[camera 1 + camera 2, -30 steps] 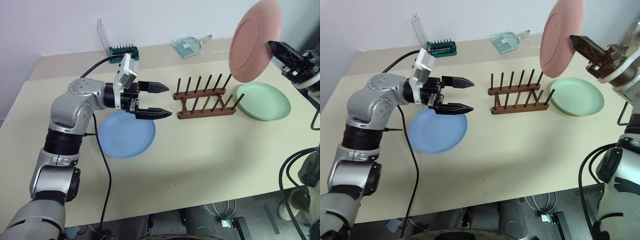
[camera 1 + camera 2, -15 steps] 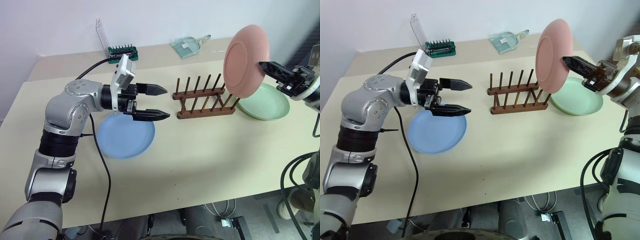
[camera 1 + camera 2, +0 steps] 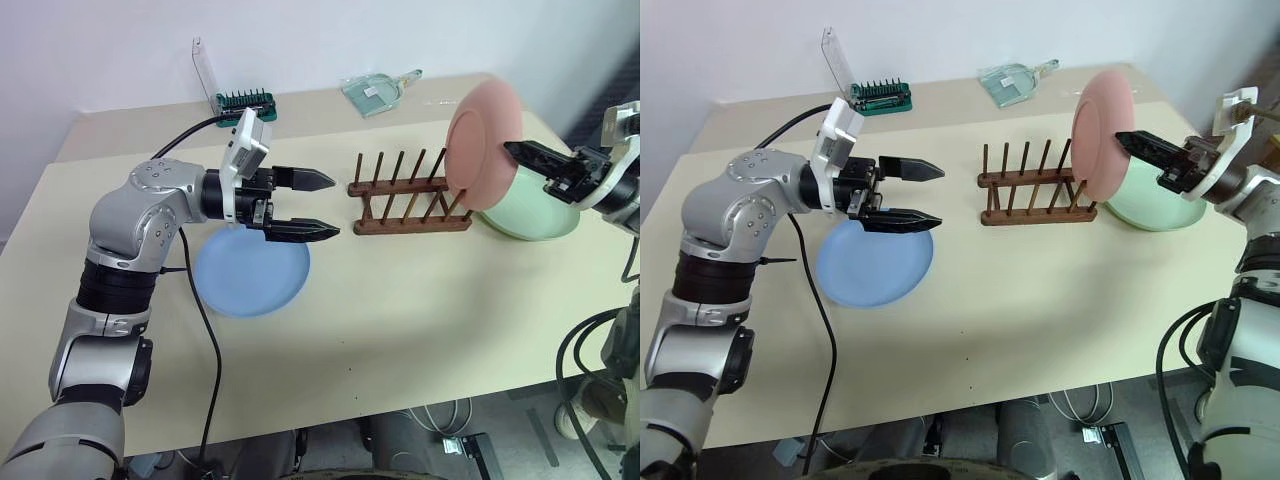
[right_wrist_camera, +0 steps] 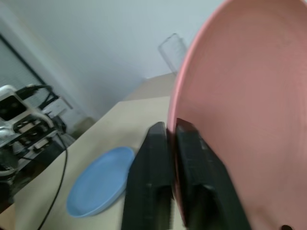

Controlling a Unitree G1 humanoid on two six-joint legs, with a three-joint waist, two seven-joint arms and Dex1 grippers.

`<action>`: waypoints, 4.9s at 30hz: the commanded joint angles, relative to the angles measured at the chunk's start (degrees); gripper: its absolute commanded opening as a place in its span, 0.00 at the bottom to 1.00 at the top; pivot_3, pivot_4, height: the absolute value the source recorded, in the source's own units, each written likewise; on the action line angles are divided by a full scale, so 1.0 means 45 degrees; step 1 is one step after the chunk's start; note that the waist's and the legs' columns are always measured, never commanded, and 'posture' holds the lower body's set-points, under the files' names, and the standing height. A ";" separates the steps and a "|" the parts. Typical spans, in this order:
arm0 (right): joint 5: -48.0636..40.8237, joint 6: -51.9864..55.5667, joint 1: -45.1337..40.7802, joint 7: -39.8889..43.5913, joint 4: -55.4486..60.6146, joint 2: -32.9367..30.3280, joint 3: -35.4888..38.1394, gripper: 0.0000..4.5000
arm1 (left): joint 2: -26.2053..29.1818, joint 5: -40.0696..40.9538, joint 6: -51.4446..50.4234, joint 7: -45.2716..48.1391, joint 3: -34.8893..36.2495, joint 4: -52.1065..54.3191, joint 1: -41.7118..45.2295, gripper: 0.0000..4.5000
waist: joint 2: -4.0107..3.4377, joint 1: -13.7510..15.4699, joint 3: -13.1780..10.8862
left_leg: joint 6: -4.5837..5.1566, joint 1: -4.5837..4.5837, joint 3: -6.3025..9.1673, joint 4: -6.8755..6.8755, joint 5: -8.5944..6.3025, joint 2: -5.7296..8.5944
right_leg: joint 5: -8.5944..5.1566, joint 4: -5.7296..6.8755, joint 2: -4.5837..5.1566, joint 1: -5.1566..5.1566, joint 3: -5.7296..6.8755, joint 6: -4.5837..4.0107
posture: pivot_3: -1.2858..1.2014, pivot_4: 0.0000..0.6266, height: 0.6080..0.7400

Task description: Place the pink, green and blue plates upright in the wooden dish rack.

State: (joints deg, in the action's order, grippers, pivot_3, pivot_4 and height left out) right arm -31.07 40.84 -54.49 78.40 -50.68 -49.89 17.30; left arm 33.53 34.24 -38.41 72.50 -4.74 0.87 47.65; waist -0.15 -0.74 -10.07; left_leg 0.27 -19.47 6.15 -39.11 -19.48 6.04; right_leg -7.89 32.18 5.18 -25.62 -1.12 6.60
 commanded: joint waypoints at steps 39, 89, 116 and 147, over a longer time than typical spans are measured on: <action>0.3267 -0.4688 0.6230 -0.4425 0.5497 -0.1921 -0.0758 0.99 | -0.0512 0.0175 0.1031 0.0203 0.0271 0.0120 0.0440 1.00 | -0.0093 -0.0011 0.0018 | 0.0004 0.0024 -0.0063 -0.0012 0.0001 -0.0015 | 0.0000 0.0006 -0.0020 0.0014 -0.0050 0.0002 | 0.52 0.24 1.00; -0.3104 -0.5557 -0.1398 -0.6716 0.6262 0.1816 0.2229 0.01 | -0.0133 0.0359 0.0824 -0.0341 0.0453 0.0566 0.0163 1.00 | -0.0107 -0.0117 0.0002 | 0.0001 0.0021 -0.0047 0.0003 0.0002 -0.0032 | 0.0007 0.0005 -0.0037 0.0003 -0.0053 -0.0001 | 0.52 0.24 1.00; -1.0009 0.3838 0.1310 -0.8800 0.7082 0.2766 0.3392 0.01 | 0.0045 0.0625 0.0482 -0.0486 0.0608 0.1206 -0.0139 1.00 | -0.0111 0.0205 0.0003 | 0.0010 -0.0006 -0.0014 -0.0002 -0.0002 -0.0008 | 0.0009 0.0011 -0.0016 -0.0015 -0.0031 -0.0006 | 0.52 0.24 1.00; -0.6241 0.2059 0.2622 -0.7045 0.8224 0.3039 0.1778 0.53 | 0.0156 0.0752 0.0155 -0.0562 0.0542 0.1543 -0.0087 1.00 | -0.0110 0.0008 0.0003 | 0.0004 -0.0006 -0.0012 -0.0002 0.0002 -0.0007 | 0.0009 0.0009 -0.0016 -0.0015 -0.0030 -0.0005 | 0.52 0.24 1.00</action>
State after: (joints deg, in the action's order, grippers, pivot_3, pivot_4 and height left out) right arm -60.14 52.61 -41.56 45.45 -17.14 -35.81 25.34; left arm 33.70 36.98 -38.28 69.92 -3.56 6.88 46.94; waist -0.65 -0.70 -10.06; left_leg 0.29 -19.49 6.09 -39.11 -19.47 6.01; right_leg -7.85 32.22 5.10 -25.69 -1.26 6.57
